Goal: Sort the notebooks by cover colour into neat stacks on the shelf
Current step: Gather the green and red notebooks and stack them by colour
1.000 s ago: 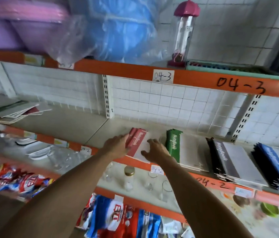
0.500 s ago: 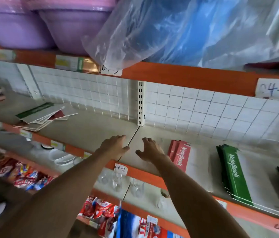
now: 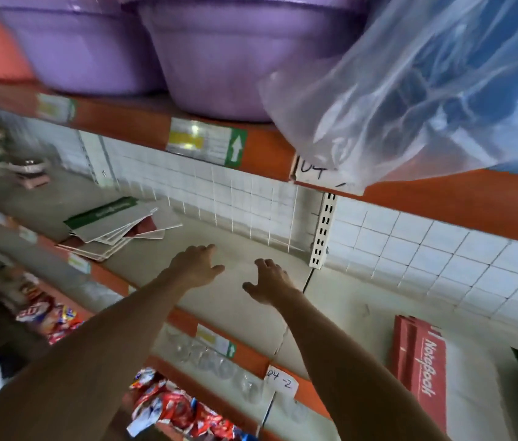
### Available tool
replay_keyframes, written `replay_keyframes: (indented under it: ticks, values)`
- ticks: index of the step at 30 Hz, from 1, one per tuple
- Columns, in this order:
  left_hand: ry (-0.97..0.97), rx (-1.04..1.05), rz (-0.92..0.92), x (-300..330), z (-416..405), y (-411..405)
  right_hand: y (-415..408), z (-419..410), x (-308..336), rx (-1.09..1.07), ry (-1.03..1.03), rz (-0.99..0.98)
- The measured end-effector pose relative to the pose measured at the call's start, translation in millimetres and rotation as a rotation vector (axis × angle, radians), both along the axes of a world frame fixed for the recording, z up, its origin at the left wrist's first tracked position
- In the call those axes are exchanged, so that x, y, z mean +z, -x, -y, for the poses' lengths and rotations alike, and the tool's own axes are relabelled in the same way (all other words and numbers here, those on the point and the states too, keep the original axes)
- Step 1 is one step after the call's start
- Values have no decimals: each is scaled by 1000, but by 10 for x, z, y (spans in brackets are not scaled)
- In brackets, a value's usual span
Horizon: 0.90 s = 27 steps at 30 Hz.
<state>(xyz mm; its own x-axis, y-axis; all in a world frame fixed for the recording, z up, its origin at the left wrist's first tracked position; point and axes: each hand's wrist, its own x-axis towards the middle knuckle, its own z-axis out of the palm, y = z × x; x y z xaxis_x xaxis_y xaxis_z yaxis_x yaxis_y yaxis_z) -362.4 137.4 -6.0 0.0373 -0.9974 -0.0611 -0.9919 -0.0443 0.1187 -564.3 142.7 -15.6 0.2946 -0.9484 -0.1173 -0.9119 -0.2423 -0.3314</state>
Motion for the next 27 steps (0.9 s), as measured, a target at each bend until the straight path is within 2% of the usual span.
replay_keyframes:
  ticks: [14, 19, 22, 24, 27]
  values:
    - [67, -41, -61, -138, 858, -2074, -2098, 647, -92, -33, 2, -23]
    - [93, -27, 103, -266, 1082, -2778, -2880, 897, -183, 4, 73, -40]
    - [36, 1, 31, -354, 1177, -2998, -3283, 1023, -236, 59, 98, -82]
    - [73, -29, -19, -386, 1203, -3068, -3477, 1116, -296, 114, 96, -131]
    - [243, -86, -26, -384, 1197, -3118, -3613, 1189, -411, 117, 23, -159]
